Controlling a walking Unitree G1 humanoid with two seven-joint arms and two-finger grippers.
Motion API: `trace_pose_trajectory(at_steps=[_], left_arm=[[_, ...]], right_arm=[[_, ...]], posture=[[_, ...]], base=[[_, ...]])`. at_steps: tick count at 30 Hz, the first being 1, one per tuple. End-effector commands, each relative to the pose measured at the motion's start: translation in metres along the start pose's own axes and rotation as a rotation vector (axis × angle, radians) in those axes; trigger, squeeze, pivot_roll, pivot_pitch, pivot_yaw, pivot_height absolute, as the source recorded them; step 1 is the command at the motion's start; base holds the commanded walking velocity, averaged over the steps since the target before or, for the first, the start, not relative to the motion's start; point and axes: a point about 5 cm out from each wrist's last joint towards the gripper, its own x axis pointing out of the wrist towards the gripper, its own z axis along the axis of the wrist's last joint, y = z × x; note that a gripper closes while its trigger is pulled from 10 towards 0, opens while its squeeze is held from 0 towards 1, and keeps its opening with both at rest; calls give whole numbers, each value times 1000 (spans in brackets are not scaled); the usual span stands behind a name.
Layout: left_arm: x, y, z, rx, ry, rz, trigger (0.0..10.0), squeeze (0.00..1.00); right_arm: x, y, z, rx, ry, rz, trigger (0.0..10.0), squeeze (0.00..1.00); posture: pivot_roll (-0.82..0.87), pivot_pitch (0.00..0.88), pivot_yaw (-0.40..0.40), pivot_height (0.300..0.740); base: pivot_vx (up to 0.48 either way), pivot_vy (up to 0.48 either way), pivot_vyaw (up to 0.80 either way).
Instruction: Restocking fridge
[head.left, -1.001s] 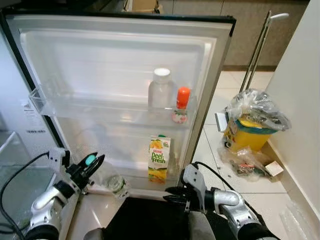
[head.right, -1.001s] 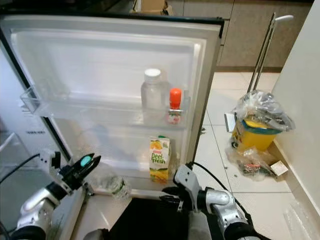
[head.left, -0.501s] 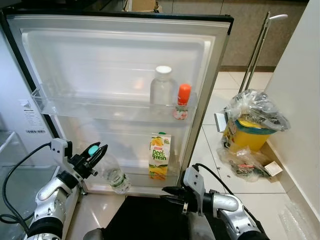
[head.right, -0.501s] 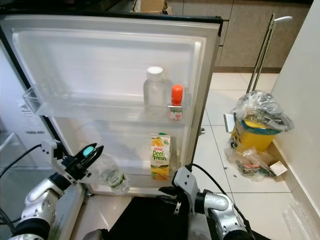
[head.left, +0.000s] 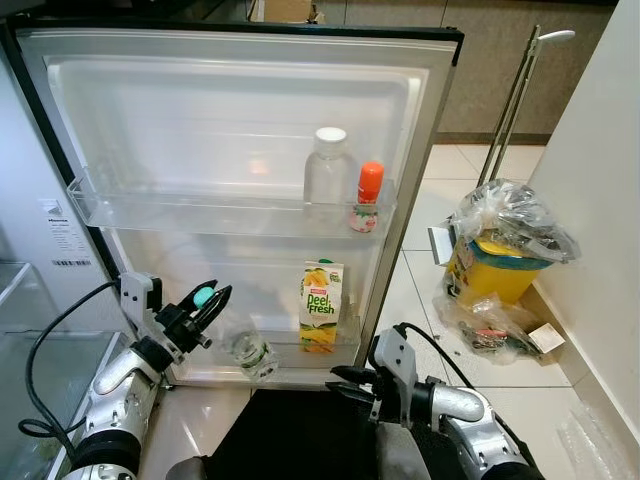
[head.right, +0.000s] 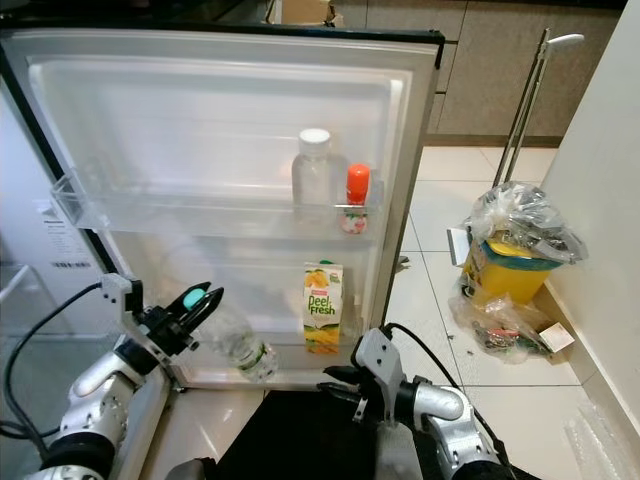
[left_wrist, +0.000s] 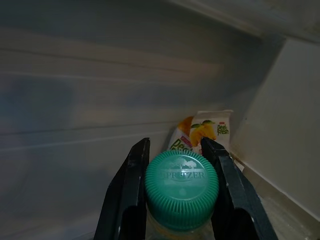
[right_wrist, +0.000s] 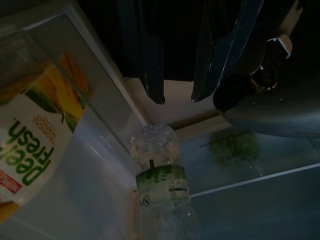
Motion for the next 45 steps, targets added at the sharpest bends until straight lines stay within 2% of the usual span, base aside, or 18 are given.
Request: trace_pose_trajectory(at_steps=[1,8,10,19,23,25,28,38,45], left_arm=[[8,-7,4,-1,-22,-50,10000,0],[4,-9,16,7,-14,-143,10000,0],[1,-5,32,15,-34,-176,10000,0],[-1,4,50,41,-89,-132,10000,0],[0,6,50,33,-107,-98,10000,0],[6,5,46,-21,-153,-63,10000,0],[11,2,44,-57,-175,-55,10000,0],[29,0,32,-116,-203,29,10000,0],[41,4,25,-69,-171,145,10000,0]], right_arm=[[-4,-3,1,2,-2,-12,10000,0],[-12,-4,-4,31,19,-2,10000,0],[-15,-3,-6,39,30,3,10000,0],[-15,-3,-6,48,32,1,10000,0],[-14,-2,-6,50,29,3,10000,0],[-12,-2,-3,45,18,3,10000,0],[-12,-3,-2,42,8,-4,10000,0],[-12,-3,1,40,0,-11,10000,0],[-8,-2,3,34,-10,-16,10000,0]], posture=[[-85,0,-41,480],[-85,0,-39,480],[-85,0,-38,480],[-80,0,-35,480],[-81,0,-34,480],[-85,0,-36,480],[-86,0,-36,480],[-93,0,-39,480],[-95,0,-36,480]], base=[[0,0,0],[0,0,0],[0,0,0],[0,0,0],[0,0,0],[0,0,0],[0,0,0],[0,0,0],[0,0,0]])
